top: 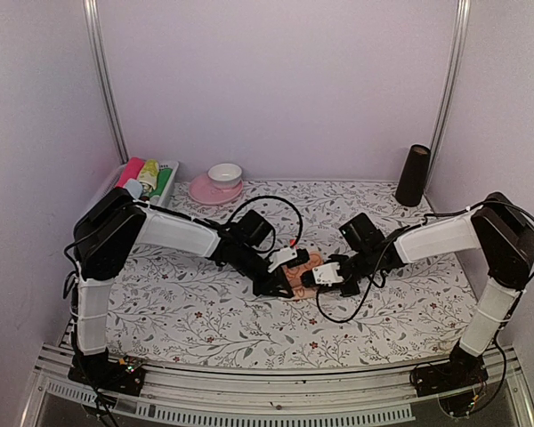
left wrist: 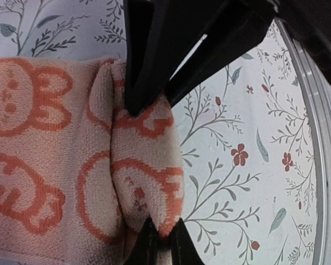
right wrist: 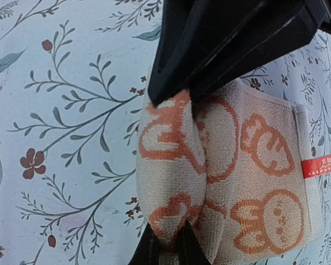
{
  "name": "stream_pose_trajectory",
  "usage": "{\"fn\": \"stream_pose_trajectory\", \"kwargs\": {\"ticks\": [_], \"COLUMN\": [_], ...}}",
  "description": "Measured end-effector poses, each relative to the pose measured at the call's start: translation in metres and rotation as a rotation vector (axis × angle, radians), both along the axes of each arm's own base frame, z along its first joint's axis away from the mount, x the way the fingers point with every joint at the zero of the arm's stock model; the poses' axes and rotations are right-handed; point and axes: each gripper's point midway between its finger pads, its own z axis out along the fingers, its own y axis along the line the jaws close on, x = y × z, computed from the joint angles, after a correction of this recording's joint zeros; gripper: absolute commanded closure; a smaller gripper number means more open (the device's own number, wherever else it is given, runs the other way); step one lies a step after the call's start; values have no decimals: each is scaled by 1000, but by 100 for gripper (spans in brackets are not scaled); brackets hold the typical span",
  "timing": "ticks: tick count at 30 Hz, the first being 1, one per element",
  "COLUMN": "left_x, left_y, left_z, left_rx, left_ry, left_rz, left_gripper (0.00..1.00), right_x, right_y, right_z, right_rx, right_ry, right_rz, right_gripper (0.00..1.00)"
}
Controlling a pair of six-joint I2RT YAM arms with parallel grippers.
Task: Roll the towels
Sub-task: Roll the towel at the center of the board.
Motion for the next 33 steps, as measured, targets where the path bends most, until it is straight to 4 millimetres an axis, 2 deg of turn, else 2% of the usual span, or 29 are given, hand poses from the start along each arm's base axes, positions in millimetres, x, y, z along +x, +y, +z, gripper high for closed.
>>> {"fn": "stream_pose_trajectory", "kwargs": {"ticks": [2,8,12,17,21,26,29,33], "left_x": [0,-1,-2,-5,-17,-38,-39,-34], "left_y": [0,7,17,30,25,11,6,6], "left_z": [0,7,16,41,53,49,43,25], "left_rx": [1,-2,-6,-54,-94,-88,-69,-11], "left_ry": [2,-16,-75,-225,-385,-521,-574,-620], "left_rz": [2,31,69,103,71,-18,-38,-45], "left_gripper": [74,58,55,55,55,56,56,56], "right_x": [0,-6,-9,-8,-4,1,2,1], "right_y": [1,5,7,5,4,3,2,1], "right_z": [1,2,1,1,2,1,1,1], "right_rx": [-10,-39,-44,-32,-23,-17,-13,-16], "right_ry": [22,136,233,373,500,656,716,756], "right_rz": [0,22,31,11,-20,-74,-100,-120], "right_gripper": [95,97,97,97,97,97,97,97]}}
